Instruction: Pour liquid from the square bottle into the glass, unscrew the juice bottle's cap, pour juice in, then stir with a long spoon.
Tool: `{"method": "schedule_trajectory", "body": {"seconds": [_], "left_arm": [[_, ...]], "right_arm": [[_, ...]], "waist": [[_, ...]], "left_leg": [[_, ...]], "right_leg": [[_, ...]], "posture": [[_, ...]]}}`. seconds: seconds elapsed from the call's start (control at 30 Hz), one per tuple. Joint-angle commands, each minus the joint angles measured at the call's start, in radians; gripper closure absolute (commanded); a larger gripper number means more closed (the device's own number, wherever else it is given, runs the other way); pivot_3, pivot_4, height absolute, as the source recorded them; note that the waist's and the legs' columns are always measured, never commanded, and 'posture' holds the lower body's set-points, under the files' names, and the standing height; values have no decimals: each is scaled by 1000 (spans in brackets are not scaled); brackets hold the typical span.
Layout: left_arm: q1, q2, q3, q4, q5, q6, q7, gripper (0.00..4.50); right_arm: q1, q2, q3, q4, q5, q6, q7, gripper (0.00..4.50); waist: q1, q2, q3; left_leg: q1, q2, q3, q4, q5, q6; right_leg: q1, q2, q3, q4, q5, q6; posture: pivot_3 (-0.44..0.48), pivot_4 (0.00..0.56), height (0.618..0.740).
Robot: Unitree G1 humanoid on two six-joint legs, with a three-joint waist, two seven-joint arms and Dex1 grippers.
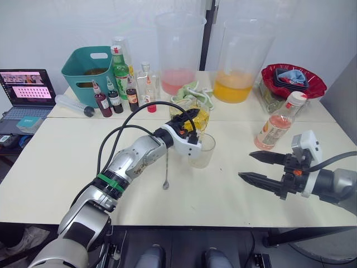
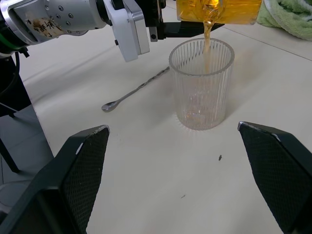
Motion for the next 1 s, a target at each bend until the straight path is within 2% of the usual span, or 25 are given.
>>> {"method": "schedule_trajectory", "body": {"seconds": [0.03,0.23,0.4,0.57,0.67,0.77,0.87,1.0], "left_arm": [[-57,4,26,-51,9,-18,57,1725],[-54,-5,45,-49,-12,-21,42,1725],[-45,-32,83,-57,-120,7,-34,1725],[-74,-46,143,-76,-310,43,-191,1725],[-78,-57,175,-88,-388,76,-239,1725],[-58,-83,226,-126,-491,149,-288,1725],[-33,-120,297,-171,-621,298,-341,1725],[-23,-171,436,-198,-801,543,-348,1725]], "right_arm": [[-13,-4,-16,-14,-4,-20,2,27],[-15,-2,-13,-12,-5,-21,2,27],[-16,-1,-11,-11,-6,-21,5,27],[-27,-8,-4,-3,-11,-23,18,27],[-49,-14,7,11,-16,-21,30,27],[-73,-19,19,24,-21,-16,41,27],[-95,-23,34,34,-24,-14,50,27],[-126,-26,53,47,-29,-10,65,27]], "waist": [[0,0,0],[0,0,0],[0,0,0],[-1,0,0],[-2,0,0],[-2,0,0],[-2,0,0],[-4,0,0]], "left_leg": [[0,0,0,0,0,0],[0,0,0,0,0,0],[0,0,0,1,0,0],[0,0,0,1,0,0],[0,0,0,1,0,0],[0,0,0,2,0,0],[-1,0,-1,3,0,0],[-1,0,-1,4,0,0]], "right_leg": [[0,0,0,0,0,0],[0,0,0,0,0,0],[0,0,0,0,0,0],[0,0,0,1,0,0],[0,0,0,0,0,0],[0,0,0,1,0,0],[0,0,0,1,0,0],[0,0,-1,1,0,0]], "posture": [[0,150,740],[0,150,740],[0,150,740],[0,150,740],[0,150,740],[0,150,740],[0,150,740],[0,150,740]]}}
